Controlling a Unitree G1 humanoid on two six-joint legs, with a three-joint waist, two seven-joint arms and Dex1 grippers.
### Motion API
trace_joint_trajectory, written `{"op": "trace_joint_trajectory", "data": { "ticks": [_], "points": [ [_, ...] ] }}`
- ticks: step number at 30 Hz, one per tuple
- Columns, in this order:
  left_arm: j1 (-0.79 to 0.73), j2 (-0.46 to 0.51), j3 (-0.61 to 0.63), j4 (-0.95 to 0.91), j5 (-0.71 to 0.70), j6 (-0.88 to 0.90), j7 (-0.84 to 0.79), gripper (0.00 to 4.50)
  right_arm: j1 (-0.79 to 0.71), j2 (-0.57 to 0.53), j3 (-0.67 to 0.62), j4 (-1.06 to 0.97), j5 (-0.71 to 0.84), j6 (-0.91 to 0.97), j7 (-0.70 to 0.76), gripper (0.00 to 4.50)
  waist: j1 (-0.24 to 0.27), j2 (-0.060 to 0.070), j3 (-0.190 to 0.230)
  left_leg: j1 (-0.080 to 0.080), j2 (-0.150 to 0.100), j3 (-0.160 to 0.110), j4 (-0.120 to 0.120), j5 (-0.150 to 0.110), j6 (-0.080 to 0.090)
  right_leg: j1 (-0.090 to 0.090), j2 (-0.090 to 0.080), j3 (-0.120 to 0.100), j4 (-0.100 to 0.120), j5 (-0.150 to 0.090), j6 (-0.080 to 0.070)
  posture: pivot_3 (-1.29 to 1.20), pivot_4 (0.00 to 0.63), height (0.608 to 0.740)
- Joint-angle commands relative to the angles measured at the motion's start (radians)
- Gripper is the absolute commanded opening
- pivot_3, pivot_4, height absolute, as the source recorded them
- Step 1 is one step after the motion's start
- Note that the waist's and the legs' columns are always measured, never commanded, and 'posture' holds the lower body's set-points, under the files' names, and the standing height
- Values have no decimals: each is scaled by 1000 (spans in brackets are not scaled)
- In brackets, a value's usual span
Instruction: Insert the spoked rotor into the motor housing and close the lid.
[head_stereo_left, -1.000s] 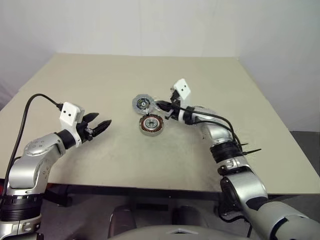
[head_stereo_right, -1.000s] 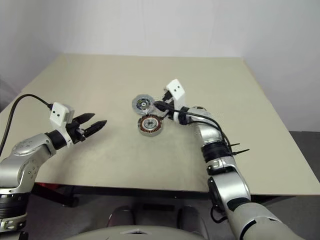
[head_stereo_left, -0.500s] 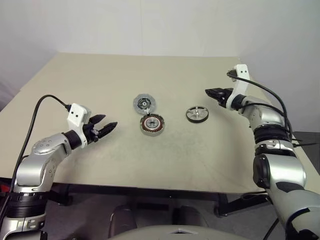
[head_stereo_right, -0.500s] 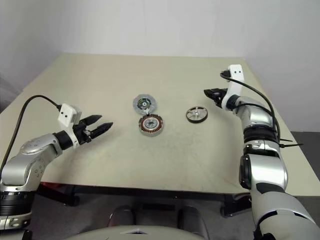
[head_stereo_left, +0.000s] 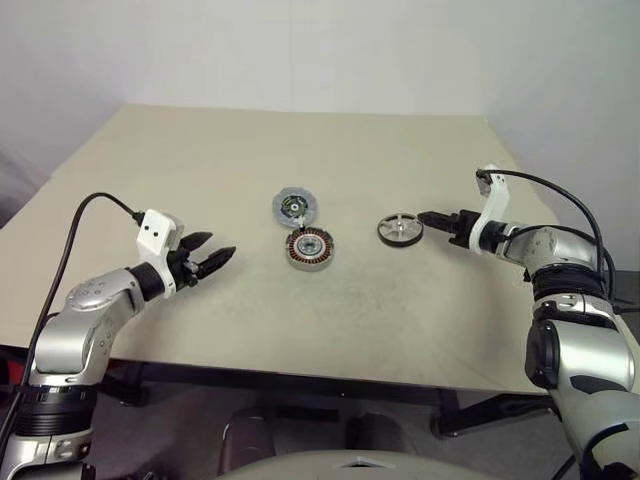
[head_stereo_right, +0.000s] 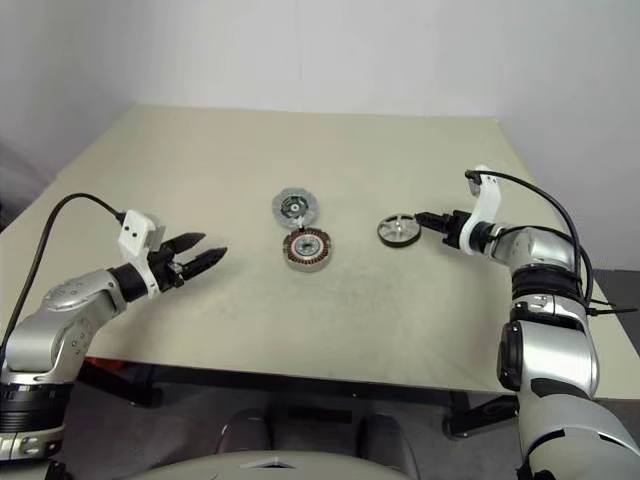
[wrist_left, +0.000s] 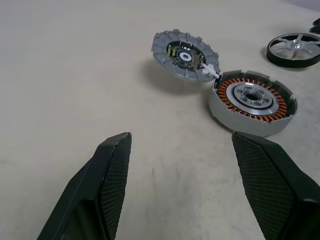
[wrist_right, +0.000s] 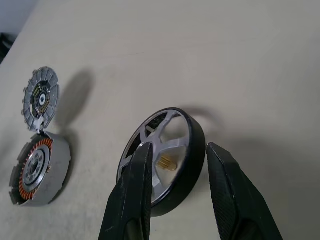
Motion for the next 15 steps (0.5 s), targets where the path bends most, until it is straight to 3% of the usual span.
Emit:
{"op": "trace_joint_trajectory", "data": {
  "ticks": [1, 15],
  "points": [
    [0, 11, 13, -34, -2, -17, -7, 3396, 0, 3, -27, 5, 22, 2, -12, 1866, 0, 0, 0, 0, 0, 0, 0, 0, 0, 0, 0, 0, 0, 0, 0, 0, 0, 740],
    [12, 25, 23, -44, -4, -14, -6, 3396, 39, 109, -61, -83, 102, 123, -51, 1866, -1, 0, 0, 0, 0, 0, 0, 0, 0, 0, 0, 0, 2, 0, 0, 0, 0, 740]
  ]
}}
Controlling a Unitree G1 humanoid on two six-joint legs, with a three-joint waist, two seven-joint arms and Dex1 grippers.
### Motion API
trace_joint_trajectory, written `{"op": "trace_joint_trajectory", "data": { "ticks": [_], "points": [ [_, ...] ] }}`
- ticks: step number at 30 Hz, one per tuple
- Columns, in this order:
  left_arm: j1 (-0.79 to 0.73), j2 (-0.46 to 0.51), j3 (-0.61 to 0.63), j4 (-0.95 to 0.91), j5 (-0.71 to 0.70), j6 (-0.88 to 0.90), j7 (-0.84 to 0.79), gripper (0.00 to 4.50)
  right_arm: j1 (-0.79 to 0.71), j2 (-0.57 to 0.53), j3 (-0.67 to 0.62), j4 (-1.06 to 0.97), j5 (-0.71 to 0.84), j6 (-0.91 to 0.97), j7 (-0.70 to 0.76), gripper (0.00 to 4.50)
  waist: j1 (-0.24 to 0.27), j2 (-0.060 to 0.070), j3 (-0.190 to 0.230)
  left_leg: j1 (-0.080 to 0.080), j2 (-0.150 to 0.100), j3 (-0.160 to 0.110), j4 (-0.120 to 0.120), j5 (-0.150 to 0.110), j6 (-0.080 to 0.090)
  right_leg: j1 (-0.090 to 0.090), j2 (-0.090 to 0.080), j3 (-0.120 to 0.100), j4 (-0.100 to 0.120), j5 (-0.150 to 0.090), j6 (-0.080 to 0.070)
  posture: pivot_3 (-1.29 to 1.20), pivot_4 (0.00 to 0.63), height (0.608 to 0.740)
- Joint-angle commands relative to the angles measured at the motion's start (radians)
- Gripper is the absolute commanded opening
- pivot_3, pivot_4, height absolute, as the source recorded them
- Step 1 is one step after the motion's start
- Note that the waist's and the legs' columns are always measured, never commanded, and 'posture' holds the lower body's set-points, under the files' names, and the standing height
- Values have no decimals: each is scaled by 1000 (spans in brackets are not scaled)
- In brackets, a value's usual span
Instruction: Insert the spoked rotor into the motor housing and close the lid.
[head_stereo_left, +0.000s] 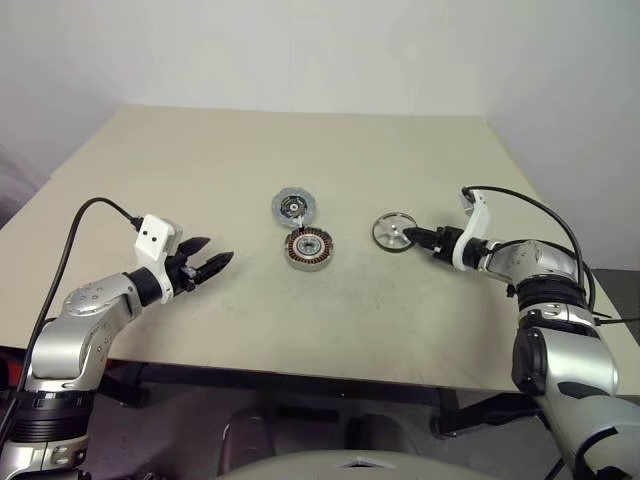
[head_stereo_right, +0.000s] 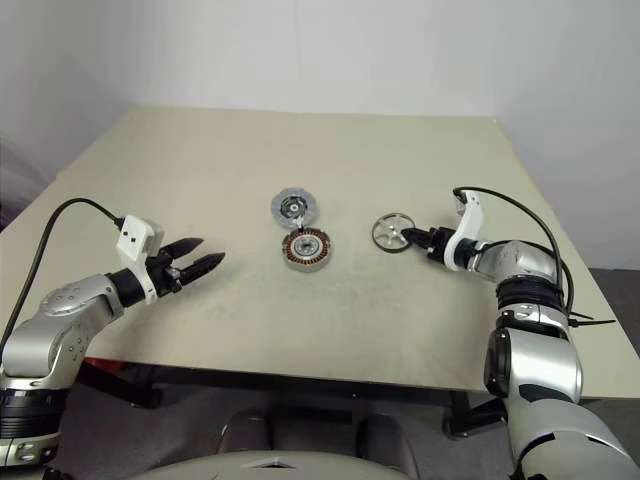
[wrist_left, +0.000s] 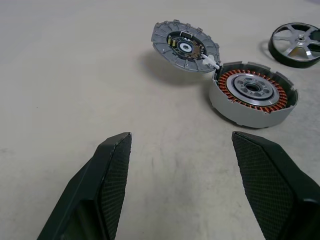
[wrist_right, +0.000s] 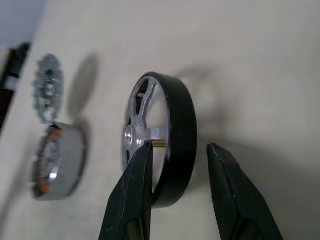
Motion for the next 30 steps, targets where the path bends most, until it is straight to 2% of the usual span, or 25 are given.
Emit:
{"op": "trace_joint_trajectory", "data": {
  "ticks": [1, 3, 5, 8, 14, 19, 26, 30],
  "points": [
    [-8, 16, 19, -38, -3, -14, -6, 3396, 0, 24, -31, -69, 47, 22, -19, 1866, 1, 0, 0, 0, 0, 0, 0, 0, 0, 0, 0, 0, 0, 0, 0, 0, 0, 740],
    [-8, 18, 19, -37, 0, -16, -7, 3396, -4, 38, -48, -74, 62, 28, -36, 1695, 1, 0, 0, 0, 0, 0, 0, 0, 0, -1, 0, 0, 1, 0, 0, 0, 0, 740],
    [-8, 19, 19, -37, 0, -16, -7, 3396, -10, 47, -61, -82, 77, 37, -45, 1246, 1, 0, 0, 0, 0, 0, 1, 0, 0, -1, 0, 0, 1, 0, 0, 0, 0, 740],
    [-7, 20, 20, -37, 0, -17, -7, 3396, -12, 56, -71, -103, 92, 55, -56, 338, 1, 0, 0, 0, 0, 0, 1, 0, 0, -1, 0, 0, 1, 0, 0, 0, 0, 740],
    [-6, 19, 19, -37, 0, -18, -5, 3396, -25, 76, -120, -132, 155, 109, -91, 347, 1, 0, 0, 0, 0, 0, 1, 0, -1, -2, 0, 0, 2, 0, 0, 0, 0, 740],
    [-11, 20, 17, -31, 1, -18, -8, 3396, -52, 122, -174, -208, 251, 232, -137, 347, 1, 0, 0, 0, 0, 0, 1, 1, -2, -4, 0, 1, 3, 0, 0, 0, 0, 740],
    [-24, 21, 10, -22, 4, -20, -12, 3396, -61, 277, -186, -323, 331, 406, -265, 347, 2, 0, 0, 0, 0, 0, 0, 3, -5, -6, 0, 2, 8, -1, 0, 0, 0, 740],
    [-29, 16, 3, -22, 9, -20, -12, 3396, -63, 355, -176, -315, 322, 429, -343, 347, 3, 1, 0, 0, -1, 0, 0, 3, -6, -6, 0, 2, 7, -1, 0, 0, 0, 740]
  ]
}}
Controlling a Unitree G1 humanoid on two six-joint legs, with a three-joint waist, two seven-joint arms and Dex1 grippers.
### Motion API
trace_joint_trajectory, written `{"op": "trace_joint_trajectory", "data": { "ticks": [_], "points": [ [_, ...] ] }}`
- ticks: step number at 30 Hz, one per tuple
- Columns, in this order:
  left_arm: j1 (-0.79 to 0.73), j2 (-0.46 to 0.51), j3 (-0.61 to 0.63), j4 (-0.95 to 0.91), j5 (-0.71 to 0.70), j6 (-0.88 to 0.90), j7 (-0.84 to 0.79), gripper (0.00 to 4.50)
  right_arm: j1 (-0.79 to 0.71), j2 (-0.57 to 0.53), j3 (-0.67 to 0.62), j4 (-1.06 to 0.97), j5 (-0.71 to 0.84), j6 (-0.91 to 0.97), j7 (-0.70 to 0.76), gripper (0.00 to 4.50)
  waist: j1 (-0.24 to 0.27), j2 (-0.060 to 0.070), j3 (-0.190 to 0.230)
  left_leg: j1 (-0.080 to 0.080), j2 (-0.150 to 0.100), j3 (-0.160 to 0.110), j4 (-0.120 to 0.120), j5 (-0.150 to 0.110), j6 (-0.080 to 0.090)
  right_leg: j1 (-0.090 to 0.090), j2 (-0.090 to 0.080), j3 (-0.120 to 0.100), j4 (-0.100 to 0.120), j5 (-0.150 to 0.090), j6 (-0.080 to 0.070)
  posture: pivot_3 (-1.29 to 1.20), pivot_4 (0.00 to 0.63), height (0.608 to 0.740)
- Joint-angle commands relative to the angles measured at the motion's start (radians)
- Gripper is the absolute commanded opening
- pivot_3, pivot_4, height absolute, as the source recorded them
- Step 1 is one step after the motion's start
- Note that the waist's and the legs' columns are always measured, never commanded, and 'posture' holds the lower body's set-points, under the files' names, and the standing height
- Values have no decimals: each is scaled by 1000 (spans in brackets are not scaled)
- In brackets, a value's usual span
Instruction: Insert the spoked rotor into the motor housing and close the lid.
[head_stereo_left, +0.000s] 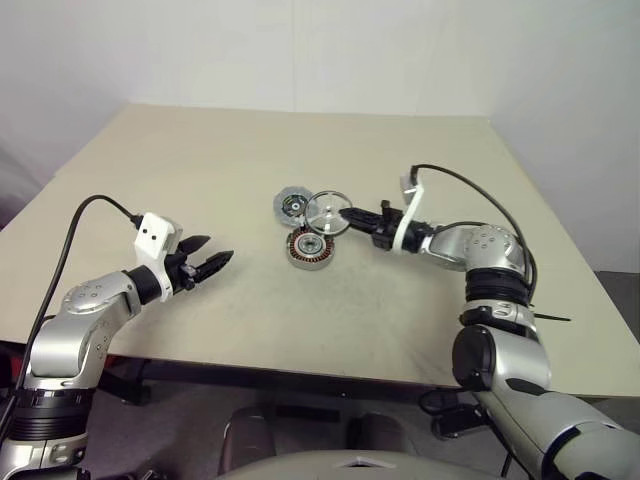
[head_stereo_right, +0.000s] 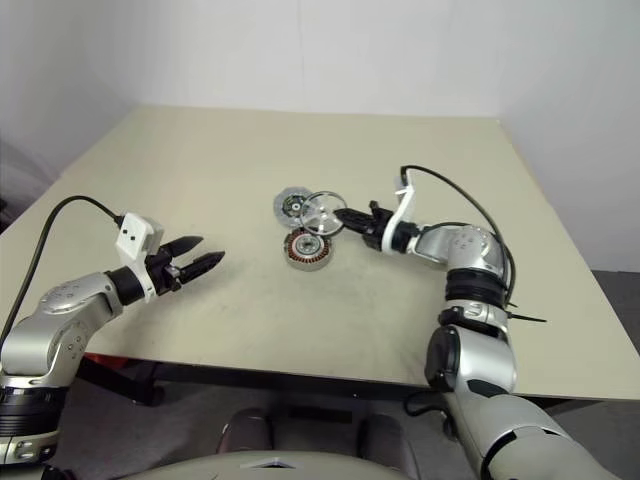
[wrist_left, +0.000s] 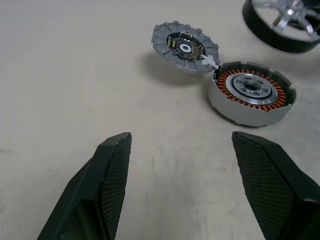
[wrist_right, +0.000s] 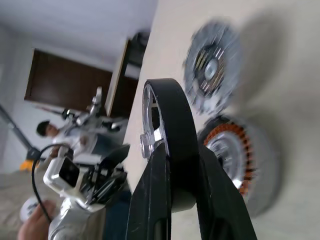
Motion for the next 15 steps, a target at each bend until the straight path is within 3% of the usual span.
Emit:
{"op": "trace_joint_trajectory", "data": {
  "ticks": [1, 15],
  "points": [
    [-20, 9, 2, -25, 9, -20, -2, 3396, -21, 36, -3, -26, 17, 10, -56, 347, -1, 0, 0, 0, 0, 0, 0, 0, 0, -1, 0, 0, 0, 0, 0, 0, 0, 740],
    [9, 17, 28, -60, 2, -5, 9, 3396, 13, 54, 45, 6, -29, -33, -105, 347, -4, 0, 0, 0, 0, 0, -2, 1, -1, -1, 0, 0, 0, 0, 0, 0, 0, 740]
  ]
}}
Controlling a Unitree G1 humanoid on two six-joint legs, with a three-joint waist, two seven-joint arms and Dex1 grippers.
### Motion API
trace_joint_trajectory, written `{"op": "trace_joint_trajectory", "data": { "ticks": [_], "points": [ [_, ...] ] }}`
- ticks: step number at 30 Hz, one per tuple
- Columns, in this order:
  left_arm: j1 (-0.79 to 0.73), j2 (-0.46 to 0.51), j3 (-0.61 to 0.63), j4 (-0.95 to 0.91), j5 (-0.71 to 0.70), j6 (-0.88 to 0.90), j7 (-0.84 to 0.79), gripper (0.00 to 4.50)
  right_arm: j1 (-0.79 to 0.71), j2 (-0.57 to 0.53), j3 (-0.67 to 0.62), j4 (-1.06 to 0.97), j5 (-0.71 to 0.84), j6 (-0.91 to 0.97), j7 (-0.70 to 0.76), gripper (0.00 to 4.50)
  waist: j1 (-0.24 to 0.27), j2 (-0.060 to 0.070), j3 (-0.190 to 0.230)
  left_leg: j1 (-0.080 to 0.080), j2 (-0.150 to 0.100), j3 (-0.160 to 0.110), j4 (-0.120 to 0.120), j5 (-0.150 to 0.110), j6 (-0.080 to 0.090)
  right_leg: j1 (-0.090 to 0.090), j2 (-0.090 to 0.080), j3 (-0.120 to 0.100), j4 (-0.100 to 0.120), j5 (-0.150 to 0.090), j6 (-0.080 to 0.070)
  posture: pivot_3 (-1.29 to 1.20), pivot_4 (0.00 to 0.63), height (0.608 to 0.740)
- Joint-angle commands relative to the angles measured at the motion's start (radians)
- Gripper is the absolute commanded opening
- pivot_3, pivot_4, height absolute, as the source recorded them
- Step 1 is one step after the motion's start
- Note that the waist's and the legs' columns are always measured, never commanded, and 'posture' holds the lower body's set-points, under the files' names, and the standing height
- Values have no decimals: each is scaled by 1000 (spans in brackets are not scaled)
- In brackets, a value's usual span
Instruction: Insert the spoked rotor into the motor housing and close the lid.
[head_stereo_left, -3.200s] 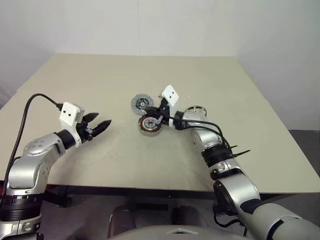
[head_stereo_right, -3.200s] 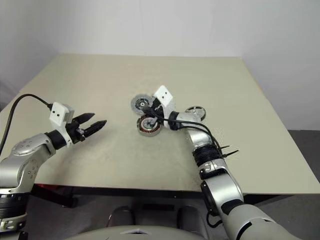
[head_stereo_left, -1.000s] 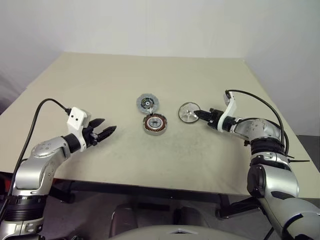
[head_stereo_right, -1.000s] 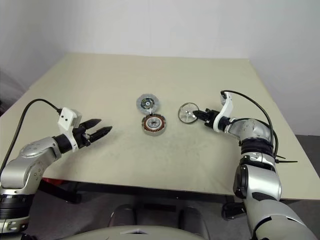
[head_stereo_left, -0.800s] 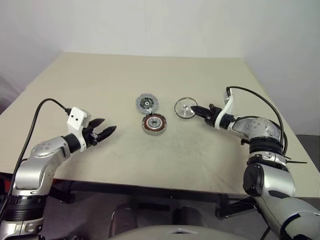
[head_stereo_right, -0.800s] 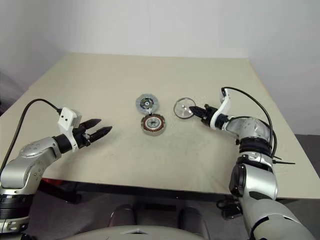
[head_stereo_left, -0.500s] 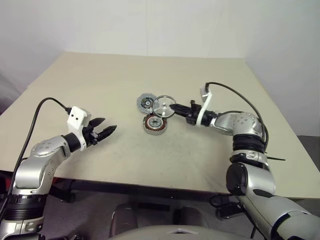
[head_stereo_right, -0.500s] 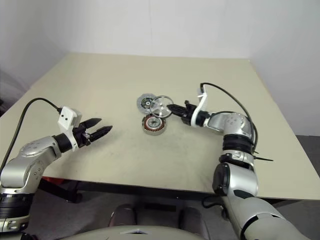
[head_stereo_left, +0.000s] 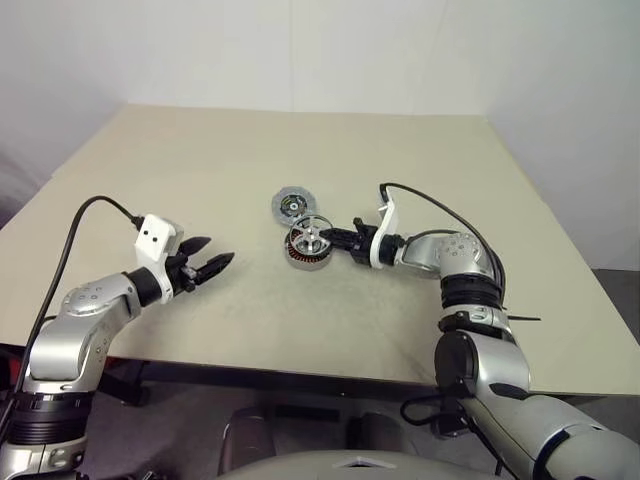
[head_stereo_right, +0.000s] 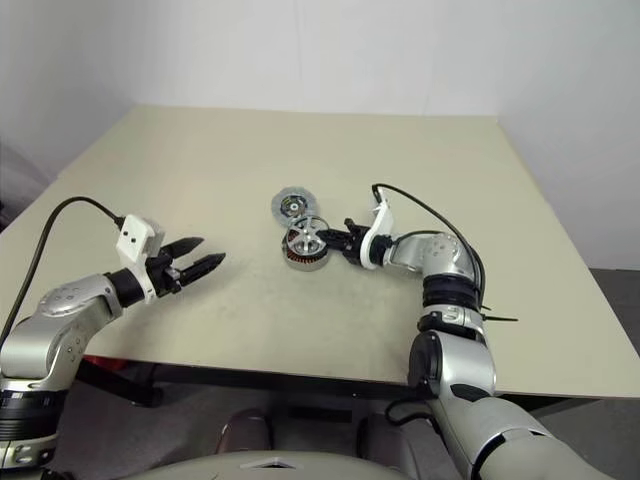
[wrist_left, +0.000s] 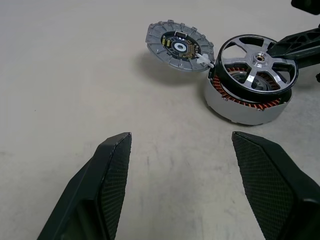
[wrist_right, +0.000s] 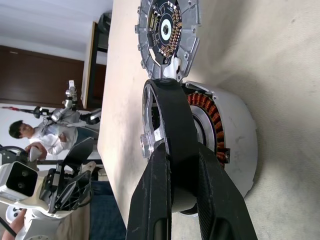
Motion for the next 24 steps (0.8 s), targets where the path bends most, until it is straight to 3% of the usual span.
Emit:
{"op": "trace_joint_trajectory", "data": {
  "ticks": [1, 13, 21, 24],
  "points": [
    [-9, 17, 27, -34, -3, -8, 4, 3396, -1, 14, -1, -56, 25, 27, -18, 347, 0, 0, 0, 0, 0, 0, 0, 0, 0, 0, 0, 0, 0, 0, 0, 0, 0, 740],
    [-14, 18, 17, -28, 1, -12, 1, 3396, 9, 56, -35, -112, 28, 47, -101, 347, 0, 0, 0, 0, 0, 0, -1, 0, 0, 0, 0, 0, 0, 0, 0, 0, 0, 740],
    [-14, 22, 22, -26, 3, -13, 0, 3396, 22, 50, 18, -128, 2, 6, -97, 2988, -1, 0, 0, 2, 0, 0, -1, 0, -1, 1, 0, 1, 1, 0, 0, 0, 0, 740],
    [-12, 22, 22, -27, 3, -13, 0, 3396, 32, 30, 60, -156, 11, -18, -34, 2988, 0, 0, 0, 4, 0, 0, -1, 1, -2, 2, 0, 1, 2, -2, 4, 0, 0, 740]
  ]
}}
